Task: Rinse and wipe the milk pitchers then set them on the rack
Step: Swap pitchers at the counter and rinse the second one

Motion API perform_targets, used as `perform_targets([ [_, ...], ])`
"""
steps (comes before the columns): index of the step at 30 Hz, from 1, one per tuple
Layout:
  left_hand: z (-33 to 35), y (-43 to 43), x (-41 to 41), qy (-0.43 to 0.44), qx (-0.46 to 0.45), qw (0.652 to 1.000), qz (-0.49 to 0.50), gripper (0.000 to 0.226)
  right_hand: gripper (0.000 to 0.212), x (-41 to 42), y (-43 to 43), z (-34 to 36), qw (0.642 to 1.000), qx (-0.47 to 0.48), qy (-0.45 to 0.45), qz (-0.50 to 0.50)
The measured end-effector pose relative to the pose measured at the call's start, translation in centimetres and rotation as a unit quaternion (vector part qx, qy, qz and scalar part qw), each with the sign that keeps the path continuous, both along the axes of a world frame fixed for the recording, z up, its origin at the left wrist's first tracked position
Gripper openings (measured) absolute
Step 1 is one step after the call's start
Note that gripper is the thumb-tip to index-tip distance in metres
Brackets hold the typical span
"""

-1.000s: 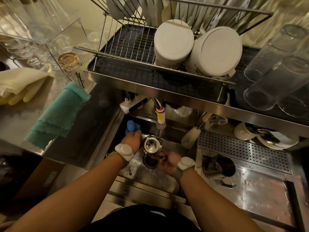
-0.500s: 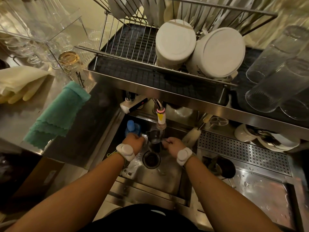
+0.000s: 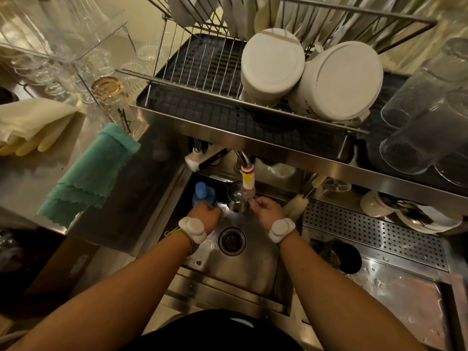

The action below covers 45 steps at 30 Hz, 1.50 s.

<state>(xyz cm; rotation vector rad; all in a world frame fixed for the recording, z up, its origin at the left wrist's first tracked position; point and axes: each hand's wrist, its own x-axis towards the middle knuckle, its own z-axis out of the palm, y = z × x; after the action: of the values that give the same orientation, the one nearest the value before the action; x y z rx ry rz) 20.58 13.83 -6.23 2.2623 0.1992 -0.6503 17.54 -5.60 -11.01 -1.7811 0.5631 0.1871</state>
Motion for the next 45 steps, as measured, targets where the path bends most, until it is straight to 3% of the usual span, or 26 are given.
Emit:
perform_targets([
  [3, 0.2, 0.0, 0.1, 0.001, -0.015, 1.0, -0.008, 0.025, 0.023, -0.3, -0.8, 0.3, 0.999, 0.048, -0.012, -0.016],
  [5, 0.2, -0.3, -0.1, 0.007, -0.022, 1.0, -0.014, 0.027, 0.016, -1.0, -1.3, 0.7, 0.997, 0.065, -0.017, -0.028],
  [8, 0.0, -1.0, -0.5, 0.019, -0.025, 0.999, -0.025, 0.033, 0.021, -2.5, -2.1, 1.4, 0.998, 0.046, -0.027, -0.041],
  [12, -0.2, -1.5, -1.2, 0.026, -0.026, 0.999, -0.024, 0.025, 0.018, -4.5, -2.9, 1.0, 0.999, 0.039, -0.017, -0.034],
  [18, -0.2, -0.5, -1.1, 0.029, -0.02, 0.999, -0.025, 0.032, 0.015, -4.0, -0.9, 0.3, 0.999, 0.012, -0.001, 0.043],
  [23, 0.0, 0.9, -1.0, 0.025, -0.044, 0.999, -0.008, 0.03, 0.023, -1.6, 0.0, 0.3, 1.0, 0.015, 0.004, -0.026],
  [26, 0.3, 1.1, -0.9, 0.013, -0.051, 0.999, 0.009, 0.035, 0.031, -1.0, -0.7, 0.1, 0.999, -0.017, 0.036, -0.017],
  [29, 0.3, 0.9, -1.0, 0.015, -0.036, 0.999, -0.018, 0.028, 0.016, -1.3, -1.2, 0.0, 0.998, 0.0, 0.057, 0.011],
  [31, 0.1, 0.5, -0.9, 0.023, -0.029, 0.999, -0.029, 0.026, 0.01, -1.6, -0.8, 0.0, 0.997, 0.041, 0.054, -0.025],
  [35, 0.3, 0.2, -0.8, 0.023, -0.017, 0.999, -0.026, 0.027, 0.022, -1.7, -0.3, -0.4, 0.997, -0.023, 0.059, -0.036],
  [40, 0.5, 0.1, -0.8, 0.023, -0.023, 0.999, -0.018, 0.028, 0.024, -2.6, -0.9, -0.5, 0.996, 0.037, 0.049, -0.064],
  [45, 0.4, -0.3, -1.1, 0.039, -0.02, 0.999, -0.028, 0.033, 0.02, -2.7, -0.6, -0.1, 0.997, 0.013, 0.06, -0.049],
])
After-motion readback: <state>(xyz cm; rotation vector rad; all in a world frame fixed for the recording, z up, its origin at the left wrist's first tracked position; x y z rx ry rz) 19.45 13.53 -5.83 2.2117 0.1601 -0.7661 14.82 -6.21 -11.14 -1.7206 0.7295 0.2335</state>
